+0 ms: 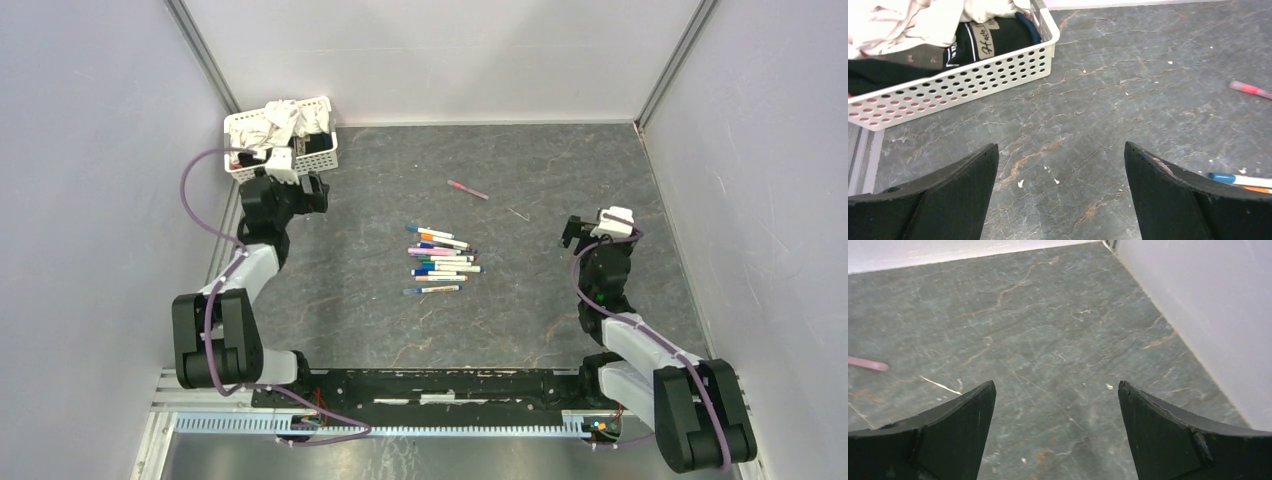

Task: Open the pen caps

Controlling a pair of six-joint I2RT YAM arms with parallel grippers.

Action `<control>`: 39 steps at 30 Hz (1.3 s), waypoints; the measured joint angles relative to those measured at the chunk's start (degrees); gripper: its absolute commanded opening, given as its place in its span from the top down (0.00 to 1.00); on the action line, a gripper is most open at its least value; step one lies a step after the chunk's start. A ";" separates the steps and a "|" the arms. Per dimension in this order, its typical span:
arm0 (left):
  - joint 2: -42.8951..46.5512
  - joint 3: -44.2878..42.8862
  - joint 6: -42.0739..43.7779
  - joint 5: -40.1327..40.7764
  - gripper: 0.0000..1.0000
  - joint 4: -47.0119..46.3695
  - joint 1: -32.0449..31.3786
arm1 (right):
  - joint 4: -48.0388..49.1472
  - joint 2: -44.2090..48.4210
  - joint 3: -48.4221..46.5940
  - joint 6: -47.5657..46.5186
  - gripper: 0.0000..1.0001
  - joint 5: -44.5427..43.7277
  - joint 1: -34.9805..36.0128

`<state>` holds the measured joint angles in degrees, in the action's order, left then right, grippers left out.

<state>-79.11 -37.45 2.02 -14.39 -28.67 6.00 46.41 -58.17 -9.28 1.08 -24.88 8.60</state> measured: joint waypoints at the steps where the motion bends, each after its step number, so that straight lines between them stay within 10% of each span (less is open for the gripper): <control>1: 0.17 -3.04 0.13 -1.31 0.00 4.33 0.42 | -2.36 0.11 -1.36 1.97 0.02 -0.09 0.00; 15: -3.30 -26.51 6.71 -14.01 0.07 50.05 2.32 | -31.01 -26.73 -39.34 4.74 0.06 20.15 13.42; 23: -3.13 -26.51 10.32 -17.53 0.09 58.82 2.29 | -44.63 -47.78 -60.76 -4.76 0.33 32.48 23.52; 39: -3.02 -26.51 11.85 -22.69 0.02 62.90 2.29 | -53.66 -63.41 -74.75 -8.55 0.41 36.26 28.63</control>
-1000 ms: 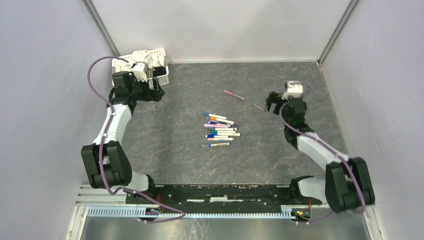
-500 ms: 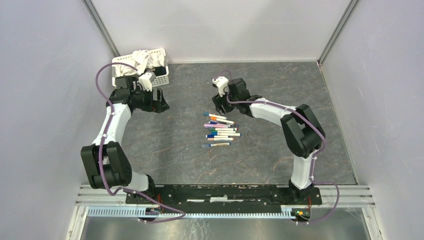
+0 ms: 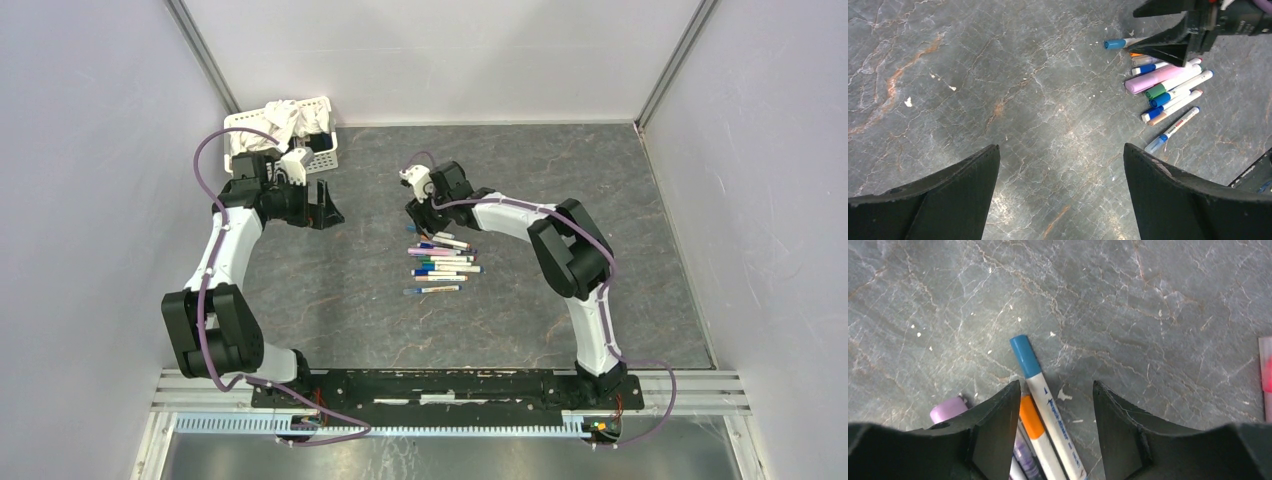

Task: Open the pen caps

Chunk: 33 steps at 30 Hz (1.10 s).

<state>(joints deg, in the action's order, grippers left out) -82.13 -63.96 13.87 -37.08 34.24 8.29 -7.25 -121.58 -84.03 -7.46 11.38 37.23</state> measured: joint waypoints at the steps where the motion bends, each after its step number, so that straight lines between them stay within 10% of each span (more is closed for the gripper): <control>1: 0.00 0.00 0.02 -0.31 0.01 0.00 0.00 | -0.22 -0.74 -0.81 0.02 0.41 0.00 0.00; 16: 0.55 0.00 1.25 -1.03 0.00 0.85 0.00 | 1.16 -3.13 -2.40 0.09 0.54 -3.91 0.20; 33: 3.28 0.00 1.29 -3.98 0.00 1.38 -0.35 | 12.11 8.44 17.64 3.17 0.58 -7.10 -3.98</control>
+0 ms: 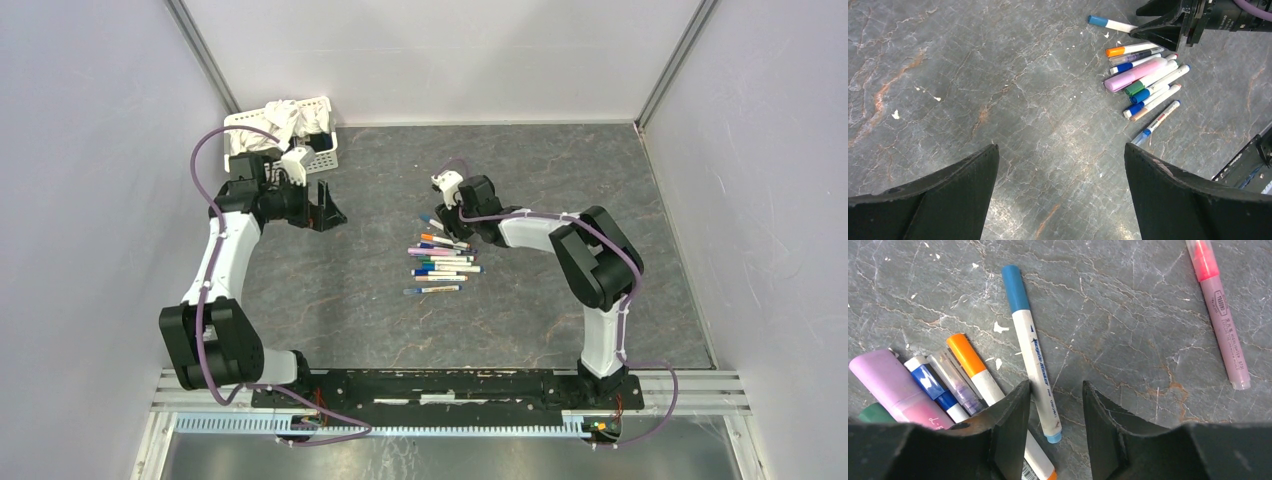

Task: Open the pen caps

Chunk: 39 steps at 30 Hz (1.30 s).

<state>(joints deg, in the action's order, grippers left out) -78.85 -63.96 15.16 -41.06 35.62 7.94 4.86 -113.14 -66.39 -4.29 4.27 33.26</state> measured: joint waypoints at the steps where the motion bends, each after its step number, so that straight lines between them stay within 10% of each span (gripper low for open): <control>1: 0.11 0.00 0.15 -0.09 0.00 0.26 -0.11 | 0.50 0.09 0.31 0.00 0.67 -0.09 0.02; 9: 0.17 0.17 4.98 -1.27 0.00 3.65 -2.43 | -3.28 0.17 -2.03 -1.46 1.00 0.13 0.35; 24: 1.31 0.87 23.02 -6.10 0.02 13.05 -14.19 | -9.40 21.81 3.85 -0.07 1.00 29.22 1.31; 39: 6.78 4.87 33.29 -7.50 0.15 17.16 -22.73 | -16.24 19.87 4.87 1.16 1.00 47.04 7.82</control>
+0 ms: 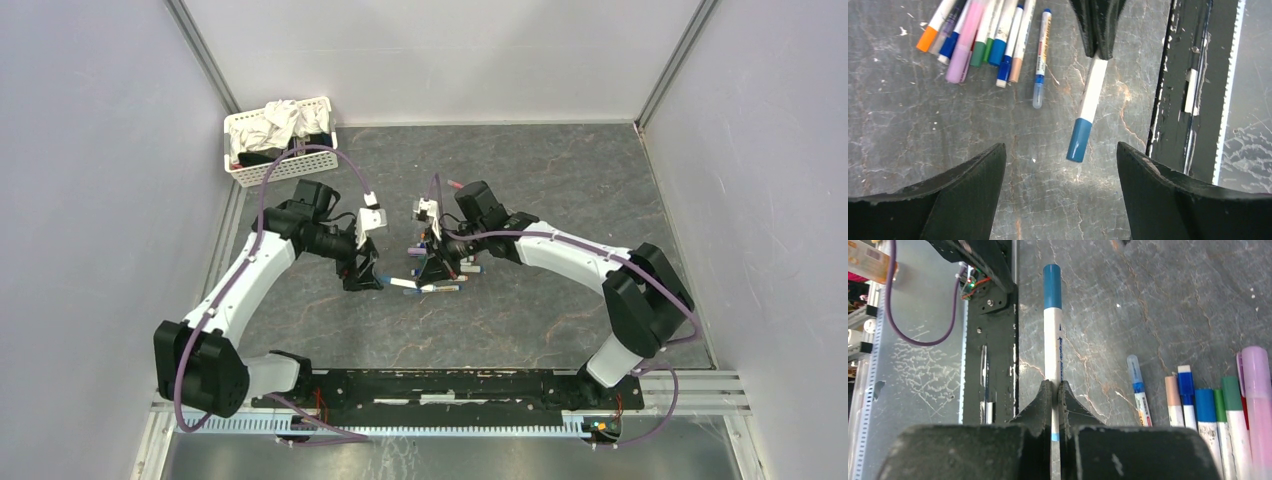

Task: Open the pen caps

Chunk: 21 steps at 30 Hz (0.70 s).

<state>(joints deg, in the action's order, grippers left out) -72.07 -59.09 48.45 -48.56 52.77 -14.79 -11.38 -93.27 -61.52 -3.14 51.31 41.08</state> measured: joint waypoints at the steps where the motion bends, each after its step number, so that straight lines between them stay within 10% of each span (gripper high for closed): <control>1: 0.00 0.24 0.61 0.04 0.15 0.46 -0.37 | 0.04 -0.28 -0.52 0.15 1.00 0.57 -0.02; 14: -0.87 1.25 5.07 1.07 0.51 3.72 -6.01 | -3.06 -4.28 -6.01 0.22 1.00 3.89 0.46; 21: -2.21 1.42 7.63 3.02 0.32 5.66 -4.26 | -4.83 -4.13 -5.27 -1.97 0.50 -4.31 1.25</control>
<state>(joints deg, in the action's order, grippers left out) -74.28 -57.67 56.07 -45.54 58.43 -19.05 -16.21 -97.41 -66.78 -5.10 47.00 42.33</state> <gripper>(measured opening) 0.544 0.331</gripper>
